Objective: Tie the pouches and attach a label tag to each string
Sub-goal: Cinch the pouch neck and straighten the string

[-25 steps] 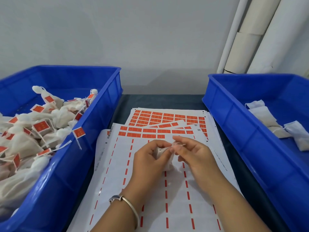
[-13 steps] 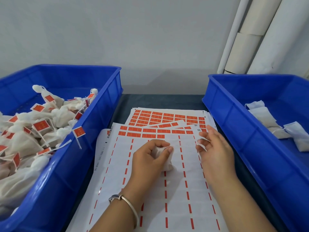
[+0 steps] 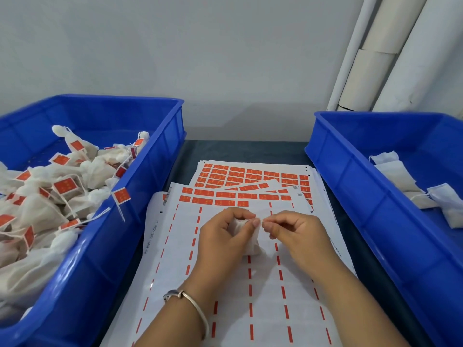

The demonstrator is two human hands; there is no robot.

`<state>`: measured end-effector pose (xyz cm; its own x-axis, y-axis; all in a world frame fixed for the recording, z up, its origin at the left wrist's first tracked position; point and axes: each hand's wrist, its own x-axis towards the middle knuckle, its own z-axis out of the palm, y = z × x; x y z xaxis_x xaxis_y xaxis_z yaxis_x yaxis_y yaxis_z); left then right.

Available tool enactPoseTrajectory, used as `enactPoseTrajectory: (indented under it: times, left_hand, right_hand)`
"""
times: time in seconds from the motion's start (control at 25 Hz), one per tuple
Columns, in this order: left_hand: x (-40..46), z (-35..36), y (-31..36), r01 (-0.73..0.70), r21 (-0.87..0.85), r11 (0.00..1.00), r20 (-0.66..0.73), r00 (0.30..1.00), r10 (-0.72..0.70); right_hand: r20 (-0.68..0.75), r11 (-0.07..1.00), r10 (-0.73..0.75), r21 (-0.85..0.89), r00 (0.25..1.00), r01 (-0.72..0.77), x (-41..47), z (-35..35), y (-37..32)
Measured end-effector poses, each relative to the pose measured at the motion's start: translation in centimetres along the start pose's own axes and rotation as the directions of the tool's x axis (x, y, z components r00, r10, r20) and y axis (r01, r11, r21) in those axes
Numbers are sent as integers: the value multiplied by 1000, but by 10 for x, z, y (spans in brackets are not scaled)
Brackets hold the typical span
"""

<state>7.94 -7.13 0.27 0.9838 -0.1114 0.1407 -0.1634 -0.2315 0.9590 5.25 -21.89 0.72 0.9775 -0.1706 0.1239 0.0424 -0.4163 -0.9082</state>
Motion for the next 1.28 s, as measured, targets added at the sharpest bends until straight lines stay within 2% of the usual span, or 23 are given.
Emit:
enactPoseTrajectory:
  times: [0.28, 0.48, 0.6, 0.8, 0.96, 1.08, 1.16, 1.2, 1.28]
  left_hand:
    - [-1, 0, -1, -2, 51, 999, 1, 1000, 2]
    - [-6, 0, 2, -24, -2, 1000, 105, 994, 24]
    - [-6, 1, 11, -38, 33, 999, 138, 990, 33]
    - [0, -4, 14, 144, 87, 986, 257, 953, -162]
    - [-2, -6, 18, 293, -143, 945, 307, 921, -239]
    - [1, -8, 21, 368, -388, 845, 310, 916, -257]
    - [3, -9, 20, 399, -496, 772, 313, 911, -269]
    - [4, -9, 19, 400, -526, 751, 303, 913, -273]
    - [5, -11, 17, 392, -569, 723, 288, 918, -271]
  right_hand:
    - [-285, 974, -177, -190, 942, 126, -1, -1, 0]
    - [-299, 954, -262, -224, 918, 199, -2, 1, 0]
    - [-348, 949, -297, -212, 889, 233, -3, 1, -4]
    - [-373, 953, -284, -208, 883, 219, -1, 2, 1]
    - [-483, 991, -103, -122, 869, 49, 8, -6, 8]
    - [-501, 994, 108, 45, 859, -99, 13, -9, 13]
    - [-448, 981, 186, 132, 875, -141, 10, -6, 9]
    - [-391, 981, 173, 148, 904, -124, 6, -3, 5]
    - [-186, 989, 88, 133, 979, -63, -3, 5, -5]
